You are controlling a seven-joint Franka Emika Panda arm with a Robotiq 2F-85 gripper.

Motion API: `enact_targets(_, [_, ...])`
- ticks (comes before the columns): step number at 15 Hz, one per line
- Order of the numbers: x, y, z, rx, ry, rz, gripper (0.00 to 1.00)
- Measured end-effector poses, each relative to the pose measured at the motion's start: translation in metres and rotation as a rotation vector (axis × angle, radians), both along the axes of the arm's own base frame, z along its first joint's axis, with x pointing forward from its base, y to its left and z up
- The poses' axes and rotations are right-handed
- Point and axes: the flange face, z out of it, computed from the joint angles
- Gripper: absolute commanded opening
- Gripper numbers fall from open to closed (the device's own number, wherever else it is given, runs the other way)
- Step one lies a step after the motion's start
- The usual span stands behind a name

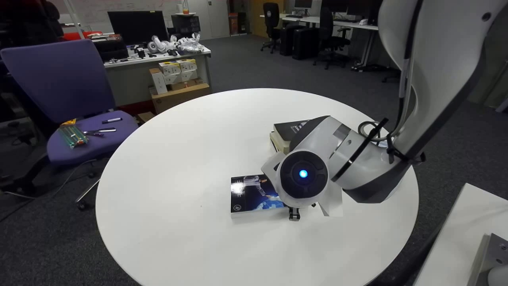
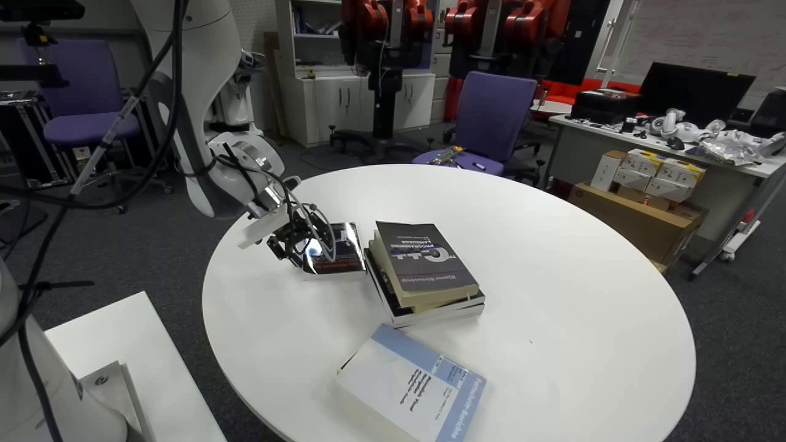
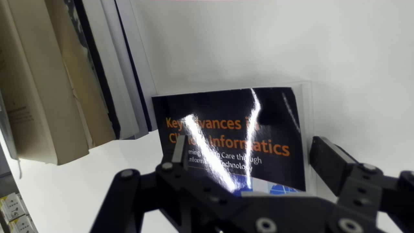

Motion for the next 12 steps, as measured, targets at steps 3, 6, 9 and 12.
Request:
enact_targets(3, [-0.003,0.006,0.002,-0.063,-0.051,0.006,1.0])
enact_targets(6, [-0.003,0.011,0.005,-0.133,-0.104,0.002,1.0])
enact_targets(9, [0.002,0.011,0.009,-0.178,-0.138,-0.008,1.0])
enact_targets(12, [0.005,0.009,0.011,-0.192,-0.148,-0.014,1.0])
